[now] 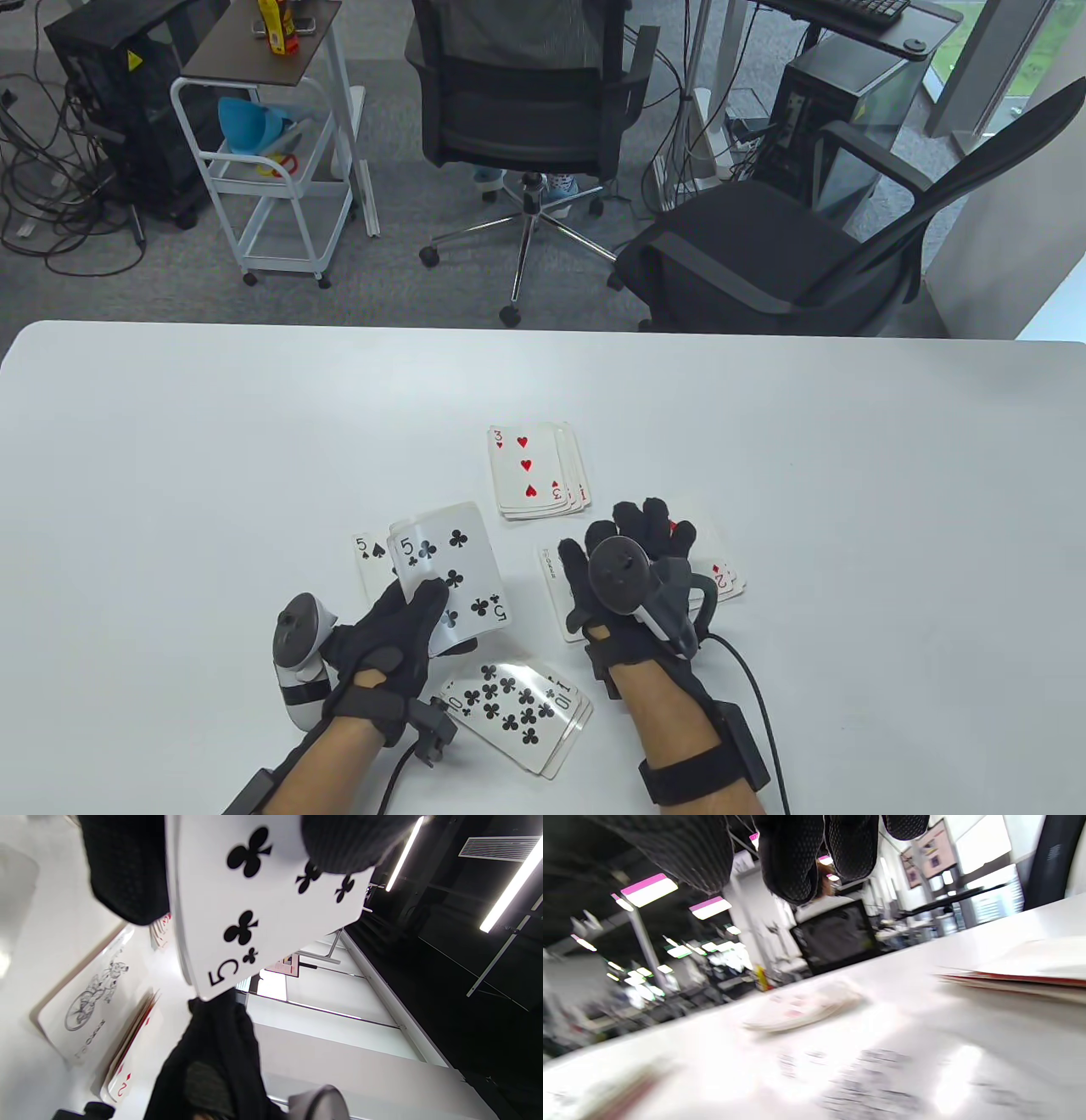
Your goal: Playing card suit sorting
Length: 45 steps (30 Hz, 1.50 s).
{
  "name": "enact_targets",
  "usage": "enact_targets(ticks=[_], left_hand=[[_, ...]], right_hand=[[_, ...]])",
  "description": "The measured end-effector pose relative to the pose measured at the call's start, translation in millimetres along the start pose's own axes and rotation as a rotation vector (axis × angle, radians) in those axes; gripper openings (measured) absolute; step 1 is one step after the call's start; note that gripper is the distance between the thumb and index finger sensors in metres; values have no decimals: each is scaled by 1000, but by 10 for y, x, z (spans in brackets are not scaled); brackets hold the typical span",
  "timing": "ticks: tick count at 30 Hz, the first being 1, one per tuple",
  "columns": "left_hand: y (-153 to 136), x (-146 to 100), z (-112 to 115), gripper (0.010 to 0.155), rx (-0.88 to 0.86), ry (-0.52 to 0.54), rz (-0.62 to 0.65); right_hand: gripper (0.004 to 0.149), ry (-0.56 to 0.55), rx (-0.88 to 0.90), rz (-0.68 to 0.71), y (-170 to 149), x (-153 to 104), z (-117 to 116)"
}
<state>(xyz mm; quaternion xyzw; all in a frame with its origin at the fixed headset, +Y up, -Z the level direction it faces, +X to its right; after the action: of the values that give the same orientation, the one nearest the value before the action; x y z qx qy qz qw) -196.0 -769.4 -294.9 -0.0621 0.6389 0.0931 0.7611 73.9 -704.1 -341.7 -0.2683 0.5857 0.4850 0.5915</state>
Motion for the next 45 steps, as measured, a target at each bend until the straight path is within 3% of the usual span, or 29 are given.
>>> enact_targets(ticks=[2, 9, 16, 26, 36, 39, 45], left_hand=[[-5, -1, -8, 52, 14, 1, -4], [5, -5, -39, 50, 44, 15, -12], [13, 7, -8, 50, 96, -27, -25], [-14, 6, 20, 51, 66, -60, -50], [4, 6, 28, 52, 25, -60, -38], [37, 3, -12, 52, 28, -38, -28], [158, -20, -186, 52, -26, 59, 14]], right_hand=[[50, 27, 78, 57, 125, -24, -6], [50, -49, 383, 190, 418, -120, 30], [59, -17, 345, 200, 546, -165, -53], [39, -114, 451, 199, 534, -189, 9], [39, -113, 459, 177, 463, -171, 21], [39, -144, 446, 147, 403, -162, 42], [37, -92, 441, 37, 172, -96, 6]])
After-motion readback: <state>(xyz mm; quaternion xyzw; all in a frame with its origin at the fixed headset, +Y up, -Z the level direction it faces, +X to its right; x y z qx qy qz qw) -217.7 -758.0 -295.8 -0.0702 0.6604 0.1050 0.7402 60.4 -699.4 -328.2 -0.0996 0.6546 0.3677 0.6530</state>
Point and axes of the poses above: the tracker on the back of each hand, its own y axis roughly to the thumb side, its own x axis roughly from the wrist to the fingertips, z = x × y, the point moved 3 cm from there along x, roughly from the wrist to the fingertips, and after that the axes turned 6 degrees about z, right-handed, at the moved point
